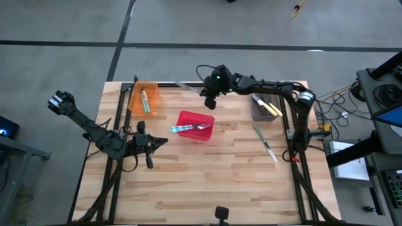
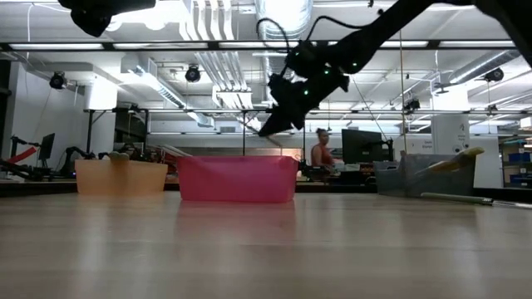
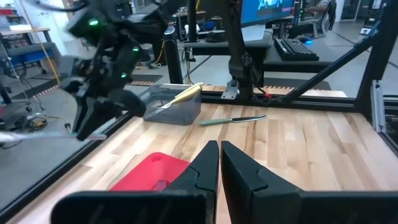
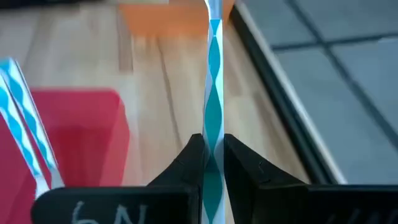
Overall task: Sort silverware by color (type)
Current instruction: Put the white patterned table knife into the red bin
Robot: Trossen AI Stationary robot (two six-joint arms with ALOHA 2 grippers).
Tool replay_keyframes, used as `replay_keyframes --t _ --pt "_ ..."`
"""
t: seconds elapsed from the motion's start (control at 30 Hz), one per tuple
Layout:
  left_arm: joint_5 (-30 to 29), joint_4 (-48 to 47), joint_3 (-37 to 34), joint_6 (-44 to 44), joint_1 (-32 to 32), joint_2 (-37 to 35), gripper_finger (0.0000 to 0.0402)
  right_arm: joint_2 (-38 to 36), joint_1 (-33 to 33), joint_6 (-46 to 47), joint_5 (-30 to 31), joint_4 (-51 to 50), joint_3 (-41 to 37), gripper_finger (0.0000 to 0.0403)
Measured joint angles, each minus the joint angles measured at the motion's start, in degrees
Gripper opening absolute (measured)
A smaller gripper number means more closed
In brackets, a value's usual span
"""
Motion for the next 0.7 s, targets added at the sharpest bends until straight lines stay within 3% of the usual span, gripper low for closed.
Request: replay_keyframes --t 0.37,0.6,0.7 --pt "-1.08 3.95 0.00 2.32 0.09 0.15 0.0000 -10.55 5.32 10.57 -5.30 31.42 -13.61 0.0028" --pt "-9.40 9.80 0.00 2.83 0.30 1.82 0.0000 -13.55 13.12 12.74 -5.07 48.74 -18.76 0.0028" --pt "-10.37 11.14 0.00 4.39 0.32 2.60 0.0000 -13.53 17.04 13.69 -2.21 58.53 -21.46 0.0028"
